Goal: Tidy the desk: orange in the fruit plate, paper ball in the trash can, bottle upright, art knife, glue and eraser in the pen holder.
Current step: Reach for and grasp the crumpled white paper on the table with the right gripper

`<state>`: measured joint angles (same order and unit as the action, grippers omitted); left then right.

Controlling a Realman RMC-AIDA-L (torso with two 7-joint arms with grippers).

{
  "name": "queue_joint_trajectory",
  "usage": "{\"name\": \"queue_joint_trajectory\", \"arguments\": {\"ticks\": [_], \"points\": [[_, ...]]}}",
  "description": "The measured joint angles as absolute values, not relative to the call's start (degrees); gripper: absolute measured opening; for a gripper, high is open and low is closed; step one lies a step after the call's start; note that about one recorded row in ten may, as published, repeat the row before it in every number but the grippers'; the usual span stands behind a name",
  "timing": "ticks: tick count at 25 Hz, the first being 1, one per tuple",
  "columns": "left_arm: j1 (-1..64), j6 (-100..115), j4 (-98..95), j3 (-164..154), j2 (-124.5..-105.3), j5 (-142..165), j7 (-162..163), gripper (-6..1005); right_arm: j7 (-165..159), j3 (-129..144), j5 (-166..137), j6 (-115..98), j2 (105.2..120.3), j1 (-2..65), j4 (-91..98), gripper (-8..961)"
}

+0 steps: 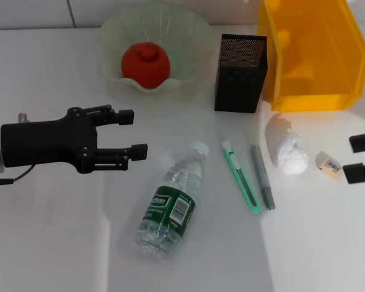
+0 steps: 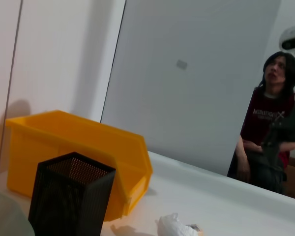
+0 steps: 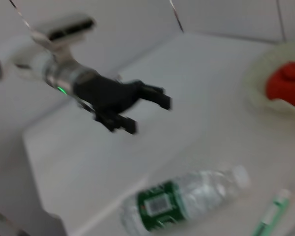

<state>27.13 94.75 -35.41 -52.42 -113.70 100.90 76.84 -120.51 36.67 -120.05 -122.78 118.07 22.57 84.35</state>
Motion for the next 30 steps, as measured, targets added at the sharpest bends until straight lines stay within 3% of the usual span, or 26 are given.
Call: {"name": "queue_joint_trajectory", "arguments": {"ticks": [4, 7, 17, 30], "points": [[26.66, 94.71, -35.58, -52.30, -113.69, 101.88, 77.00, 834, -131.24, 46.64, -133.22, -120.93, 118.63, 25.11, 103.18, 725], [27.00, 94.46, -35.60, -52.34, -113.83, 102.87, 77.37, 835, -135.00, 55.57, -143.32, -117.98, 119.10, 27.74, 106.66, 724], [28.40, 92.58, -35.20, -52.79, -114.61, 105.14, 79.32, 835, -137.29, 70.55, -152.56, -95.74, 119.08, 36.62, 75.54, 719], [28.27, 89.95, -35.07, -52.72, -115.74, 107.11, 80.21, 834, -137.23, 77.07, -153.69, -84.10, 119.23, 40.67, 61.85, 714]]}}
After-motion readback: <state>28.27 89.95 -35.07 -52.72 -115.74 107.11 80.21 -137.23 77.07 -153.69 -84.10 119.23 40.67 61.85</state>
